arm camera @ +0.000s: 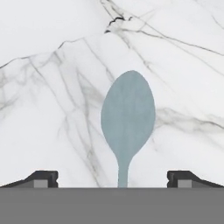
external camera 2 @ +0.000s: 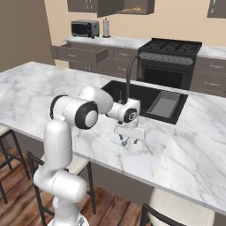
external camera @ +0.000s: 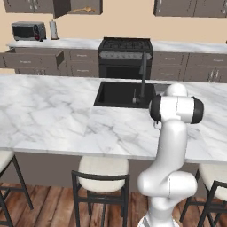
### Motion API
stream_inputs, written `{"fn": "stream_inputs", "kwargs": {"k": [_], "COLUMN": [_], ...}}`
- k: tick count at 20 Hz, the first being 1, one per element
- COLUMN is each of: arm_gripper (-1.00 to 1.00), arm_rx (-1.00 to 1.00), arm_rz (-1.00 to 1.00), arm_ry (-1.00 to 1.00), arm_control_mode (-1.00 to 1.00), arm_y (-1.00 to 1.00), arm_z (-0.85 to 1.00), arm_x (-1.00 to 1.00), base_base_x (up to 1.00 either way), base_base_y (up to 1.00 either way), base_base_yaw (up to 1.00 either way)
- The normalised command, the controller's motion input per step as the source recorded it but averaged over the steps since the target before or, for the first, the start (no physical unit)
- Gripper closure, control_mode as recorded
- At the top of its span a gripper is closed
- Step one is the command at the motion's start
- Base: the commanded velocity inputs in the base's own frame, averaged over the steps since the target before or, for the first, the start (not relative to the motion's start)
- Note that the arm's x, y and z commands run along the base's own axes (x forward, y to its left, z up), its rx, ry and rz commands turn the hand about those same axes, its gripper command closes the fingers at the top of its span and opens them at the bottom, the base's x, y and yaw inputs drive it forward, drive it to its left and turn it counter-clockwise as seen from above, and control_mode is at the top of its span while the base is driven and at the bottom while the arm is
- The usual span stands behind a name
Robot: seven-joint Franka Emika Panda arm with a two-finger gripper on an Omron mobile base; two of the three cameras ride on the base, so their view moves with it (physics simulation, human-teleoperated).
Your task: Organize the utensils by type. Pick up the wooden spoons from the counter and place them in the open cabinet. Then pick up the metallic utensils from the counter and place them in the open drawer.
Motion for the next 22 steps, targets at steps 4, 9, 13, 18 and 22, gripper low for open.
{"fn": "stream_inputs", "kwargs": {"k": [4,9,13,18,22], "arm_gripper": [-1.00,1.00,1.00,1.00,1.00], "arm_rx": [0.00,0.00,0.00,0.00,0.00], "arm_rz": [0.00,0.00,0.00,0.00,0.00], "arm_ry": [-0.02,0.00,0.00,0.00,0.00], "arm_control_mode": [-1.00,-1.00,-1.00,-1.00,-1.00], "arm_y": [0.05,0.07,0.00,0.00,0.00], "arm_z": [-0.34,-0.60,-0.60,-0.34,-0.10], "arm_x": [0.02,0.04,0.00,0.00,0.00], "base_base_x": [0.00,0.00,0.00,0.00,0.00], "base_base_y": [0.00,0.00,0.00,0.00,0.00], "base_base_yaw": [0.00,0.00,0.00,0.00,0.00]}}
